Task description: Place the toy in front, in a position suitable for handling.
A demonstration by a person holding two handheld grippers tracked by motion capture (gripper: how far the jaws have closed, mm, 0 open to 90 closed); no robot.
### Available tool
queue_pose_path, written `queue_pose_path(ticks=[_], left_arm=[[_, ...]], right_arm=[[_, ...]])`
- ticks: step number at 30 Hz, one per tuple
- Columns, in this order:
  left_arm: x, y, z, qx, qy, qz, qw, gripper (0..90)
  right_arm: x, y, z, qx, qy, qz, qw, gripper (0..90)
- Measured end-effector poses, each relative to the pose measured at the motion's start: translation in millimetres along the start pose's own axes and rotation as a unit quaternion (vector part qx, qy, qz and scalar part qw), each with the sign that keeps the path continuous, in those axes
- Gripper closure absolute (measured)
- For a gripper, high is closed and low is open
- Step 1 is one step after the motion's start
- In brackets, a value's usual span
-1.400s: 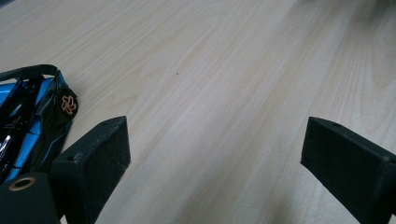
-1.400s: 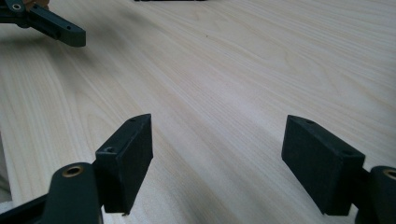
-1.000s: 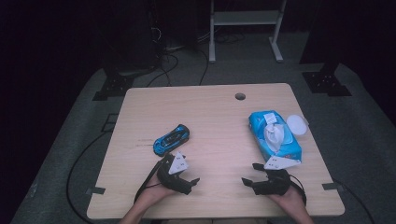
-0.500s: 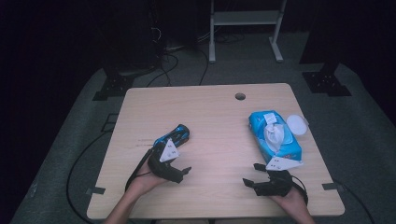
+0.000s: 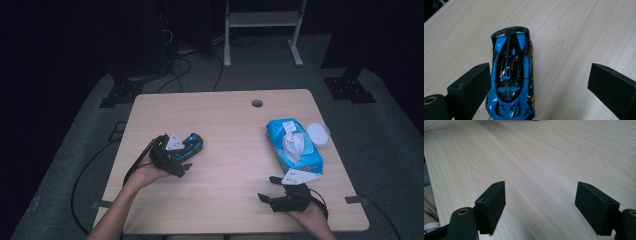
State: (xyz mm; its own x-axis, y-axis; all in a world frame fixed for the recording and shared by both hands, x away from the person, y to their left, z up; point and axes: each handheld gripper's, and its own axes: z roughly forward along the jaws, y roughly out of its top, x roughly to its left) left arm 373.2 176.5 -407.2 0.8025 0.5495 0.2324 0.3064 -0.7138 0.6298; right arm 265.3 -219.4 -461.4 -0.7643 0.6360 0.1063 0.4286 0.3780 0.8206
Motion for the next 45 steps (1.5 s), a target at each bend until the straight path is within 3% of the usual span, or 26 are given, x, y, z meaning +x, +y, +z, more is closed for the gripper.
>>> queue_pose_path(ticks=[6, 13, 19, 24, 31, 38, 42, 45], left_arm=[[18.0, 2.1, 15.6, 0.035, -0.012, -0.005, 0.9993, 4.3], [35.0, 3.4, 36.9, 0.079, -0.032, -0.027, 0.9959, 4.4], [40.3, 7.0, 47.9, 0.094, -0.041, -0.025, 0.9944, 4.4], [44.7, 10.8, 58.7, 0.119, -0.052, -0.026, 0.9912, 5.3], [50.8, 6.0, 67.1, 0.132, -0.057, -0.032, 0.9891, 7.9], [52.0, 5.0, 72.3, 0.129, -0.062, -0.032, 0.9891, 12.3], [52.3, 3.0, 77.7, 0.145, -0.065, -0.038, 0.9866, 13.6], [53.4, 2.7, 78.9, 0.138, -0.077, -0.048, 0.9863, 16.7]], right_arm=[[1.4, -0.8, -0.8, 0.006, 0.002, -0.005, 1.0000, 23.8], [0.7, -3.3, -1.9, 0.012, 0.002, -0.006, 0.9999, 23.8], [0.7, -4.2, -0.2, 0.018, 0.005, -0.007, 0.9998, 23.8], [1.0, -4.1, 0.8, 0.019, 0.007, -0.009, 0.9998, 23.8], [0.5, -4.6, 0.9, 0.019, 0.008, -0.008, 0.9998, 23.8], [0.5, -4.6, 1.4, 0.021, 0.007, -0.011, 0.9997, 23.8], [0.7, -4.8, 1.4, 0.022, 0.007, -0.011, 0.9997, 23.8], [0.7, -5.1, 1.3, 0.022, 0.006, -0.012, 0.9997, 23.8]])
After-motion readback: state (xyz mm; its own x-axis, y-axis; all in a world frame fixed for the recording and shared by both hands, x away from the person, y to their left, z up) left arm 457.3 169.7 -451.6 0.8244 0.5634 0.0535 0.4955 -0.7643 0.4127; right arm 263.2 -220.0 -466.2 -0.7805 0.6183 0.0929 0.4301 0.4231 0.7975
